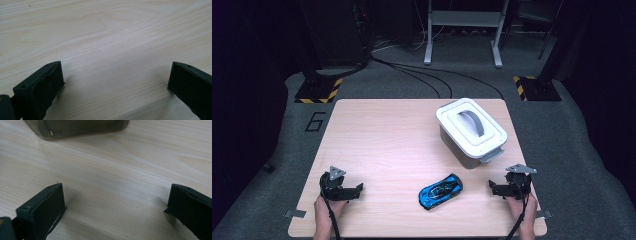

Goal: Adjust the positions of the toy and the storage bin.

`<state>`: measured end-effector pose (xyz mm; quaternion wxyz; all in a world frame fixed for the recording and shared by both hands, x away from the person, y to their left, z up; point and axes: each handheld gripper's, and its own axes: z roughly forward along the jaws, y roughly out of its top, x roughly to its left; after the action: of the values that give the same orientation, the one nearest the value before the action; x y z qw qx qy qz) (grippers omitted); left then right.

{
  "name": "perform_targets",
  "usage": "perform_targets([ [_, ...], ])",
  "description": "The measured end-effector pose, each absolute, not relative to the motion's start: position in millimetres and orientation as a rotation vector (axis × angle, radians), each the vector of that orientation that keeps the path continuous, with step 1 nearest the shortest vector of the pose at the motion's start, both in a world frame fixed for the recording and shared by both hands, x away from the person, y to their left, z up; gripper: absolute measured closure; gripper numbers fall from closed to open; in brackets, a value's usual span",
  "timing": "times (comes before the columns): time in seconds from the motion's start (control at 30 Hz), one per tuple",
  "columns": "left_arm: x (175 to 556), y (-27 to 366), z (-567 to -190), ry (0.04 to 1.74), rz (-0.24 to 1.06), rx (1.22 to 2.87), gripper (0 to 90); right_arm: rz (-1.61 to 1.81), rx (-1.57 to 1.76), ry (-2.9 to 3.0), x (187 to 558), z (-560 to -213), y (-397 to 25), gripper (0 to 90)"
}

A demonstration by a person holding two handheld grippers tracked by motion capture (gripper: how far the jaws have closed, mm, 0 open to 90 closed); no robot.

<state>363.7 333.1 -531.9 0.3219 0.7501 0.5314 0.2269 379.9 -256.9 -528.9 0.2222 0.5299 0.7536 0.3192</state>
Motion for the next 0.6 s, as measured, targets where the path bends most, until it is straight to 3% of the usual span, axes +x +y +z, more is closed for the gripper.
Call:
perform_targets([
  [0.6,363.1,333.8,-531.4,1.358,0.576,1.983,0.0,0.88,1.458,2.08,379.9,-529.0,-257.1,0.3],
])
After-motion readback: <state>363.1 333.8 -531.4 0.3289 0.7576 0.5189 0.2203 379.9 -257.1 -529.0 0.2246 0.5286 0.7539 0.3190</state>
